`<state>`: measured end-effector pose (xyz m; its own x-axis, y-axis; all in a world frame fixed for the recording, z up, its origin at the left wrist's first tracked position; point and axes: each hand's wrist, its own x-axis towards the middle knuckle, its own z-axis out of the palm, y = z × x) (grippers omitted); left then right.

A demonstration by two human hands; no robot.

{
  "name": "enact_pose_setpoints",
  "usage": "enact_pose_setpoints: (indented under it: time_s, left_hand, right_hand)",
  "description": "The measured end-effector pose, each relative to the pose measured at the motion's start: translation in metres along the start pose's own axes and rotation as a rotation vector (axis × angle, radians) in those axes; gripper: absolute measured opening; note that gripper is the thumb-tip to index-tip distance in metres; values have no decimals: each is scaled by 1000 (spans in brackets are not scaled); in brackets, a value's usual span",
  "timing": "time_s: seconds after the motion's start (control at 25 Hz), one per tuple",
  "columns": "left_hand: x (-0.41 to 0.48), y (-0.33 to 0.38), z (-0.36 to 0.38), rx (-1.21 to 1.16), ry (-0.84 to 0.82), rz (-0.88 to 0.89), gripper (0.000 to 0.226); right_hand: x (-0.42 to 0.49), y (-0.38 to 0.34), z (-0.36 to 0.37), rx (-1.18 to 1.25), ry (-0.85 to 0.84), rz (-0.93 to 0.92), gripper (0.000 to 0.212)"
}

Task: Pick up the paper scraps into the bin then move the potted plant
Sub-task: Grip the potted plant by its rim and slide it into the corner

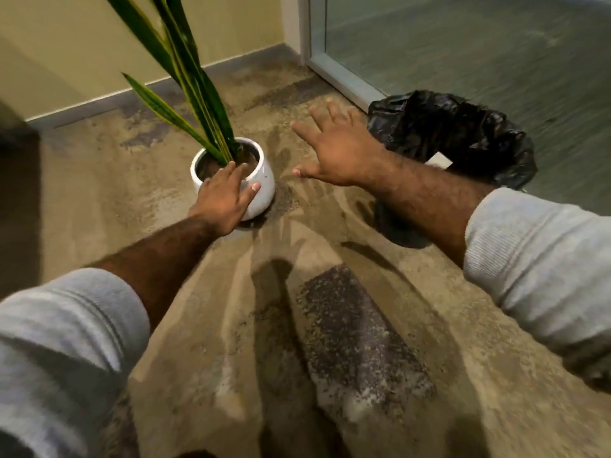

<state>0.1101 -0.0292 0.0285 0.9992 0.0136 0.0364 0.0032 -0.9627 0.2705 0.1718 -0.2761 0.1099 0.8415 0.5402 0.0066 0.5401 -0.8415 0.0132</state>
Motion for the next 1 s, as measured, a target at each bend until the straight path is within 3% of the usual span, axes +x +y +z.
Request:
enact_pose_setpoints:
  time_s: [0.2, 0.36, 0.64, 1.0]
  left_hand:
    - [-24, -46, 8, 13, -61, -152, 68]
    - [-59, -56, -28, 8, -133, -218, 70]
    - [-105, -31, -125, -328, -151, -471, 74]
    - [-88, 28, -275, -121, -309, -389, 74]
  right_hand:
    - [11, -31, 58, -18, -184, -41, 87]
    - [0, -50, 56, -20, -284, 8, 85]
    - [-35, -80, -29, 85, -329, 93, 81]
    - [-33, -86, -170, 159, -344, 151, 81]
